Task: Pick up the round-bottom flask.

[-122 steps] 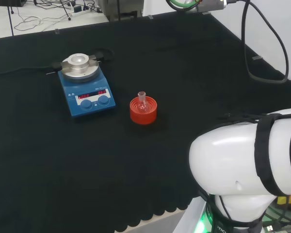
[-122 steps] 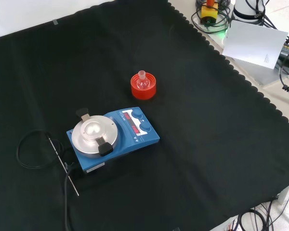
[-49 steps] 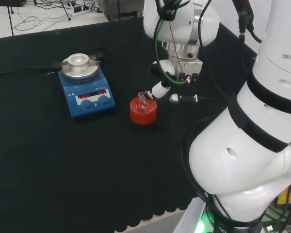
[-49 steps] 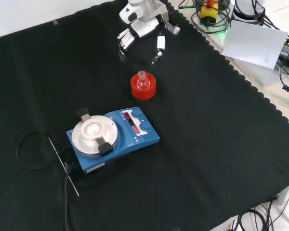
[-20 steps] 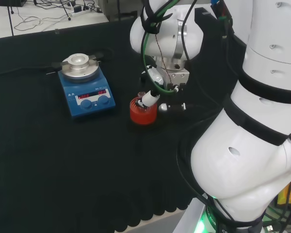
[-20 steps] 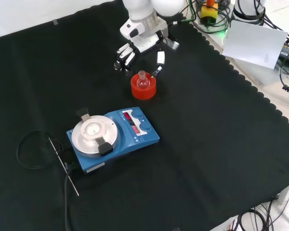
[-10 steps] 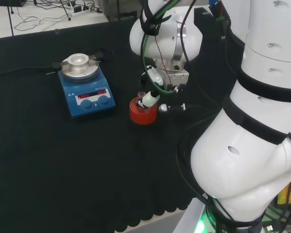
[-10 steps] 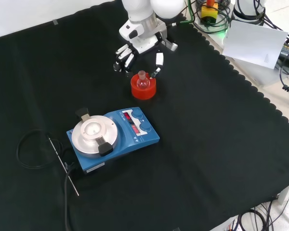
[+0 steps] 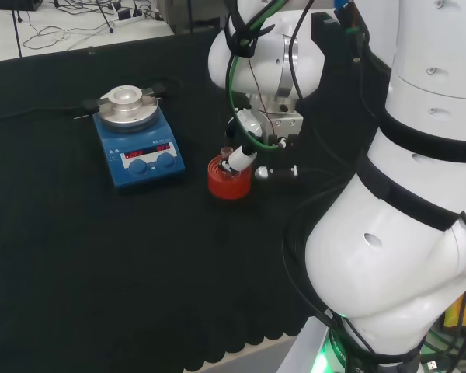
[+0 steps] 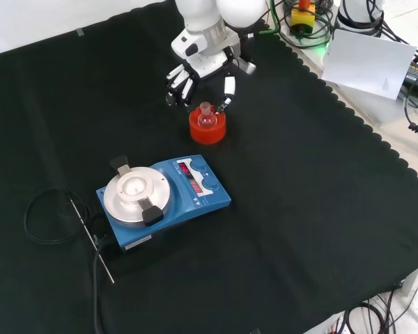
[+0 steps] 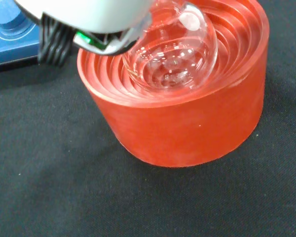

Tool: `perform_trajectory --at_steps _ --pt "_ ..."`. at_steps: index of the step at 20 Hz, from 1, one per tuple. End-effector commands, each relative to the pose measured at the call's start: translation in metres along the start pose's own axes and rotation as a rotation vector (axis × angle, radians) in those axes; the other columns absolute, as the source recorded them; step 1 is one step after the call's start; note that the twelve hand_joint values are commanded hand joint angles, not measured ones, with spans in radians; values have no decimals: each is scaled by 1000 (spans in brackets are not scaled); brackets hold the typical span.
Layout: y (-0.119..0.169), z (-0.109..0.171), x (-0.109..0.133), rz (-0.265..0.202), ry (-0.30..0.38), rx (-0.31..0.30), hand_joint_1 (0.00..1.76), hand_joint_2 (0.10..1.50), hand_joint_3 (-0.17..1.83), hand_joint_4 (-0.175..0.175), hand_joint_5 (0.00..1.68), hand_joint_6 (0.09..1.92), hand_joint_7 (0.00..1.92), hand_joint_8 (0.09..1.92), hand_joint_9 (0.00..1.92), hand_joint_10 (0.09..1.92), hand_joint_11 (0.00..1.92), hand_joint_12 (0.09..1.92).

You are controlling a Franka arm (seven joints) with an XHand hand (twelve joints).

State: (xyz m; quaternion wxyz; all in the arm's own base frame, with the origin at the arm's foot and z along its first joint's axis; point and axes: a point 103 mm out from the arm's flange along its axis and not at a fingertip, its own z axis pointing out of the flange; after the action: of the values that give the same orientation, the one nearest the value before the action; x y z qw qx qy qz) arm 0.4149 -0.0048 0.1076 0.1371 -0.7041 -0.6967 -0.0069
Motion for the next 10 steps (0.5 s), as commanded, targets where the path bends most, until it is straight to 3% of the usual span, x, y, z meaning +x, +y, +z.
perform_trajectory --at_steps 1,10 --pt "3 0 0 5 -8 2 976 563 696 -81 762 849 172 710 438 727 131 1407" --pt "6 0 3 9 -26 6 983 588 687 -80 804 836 180 714 451 717 141 1403"
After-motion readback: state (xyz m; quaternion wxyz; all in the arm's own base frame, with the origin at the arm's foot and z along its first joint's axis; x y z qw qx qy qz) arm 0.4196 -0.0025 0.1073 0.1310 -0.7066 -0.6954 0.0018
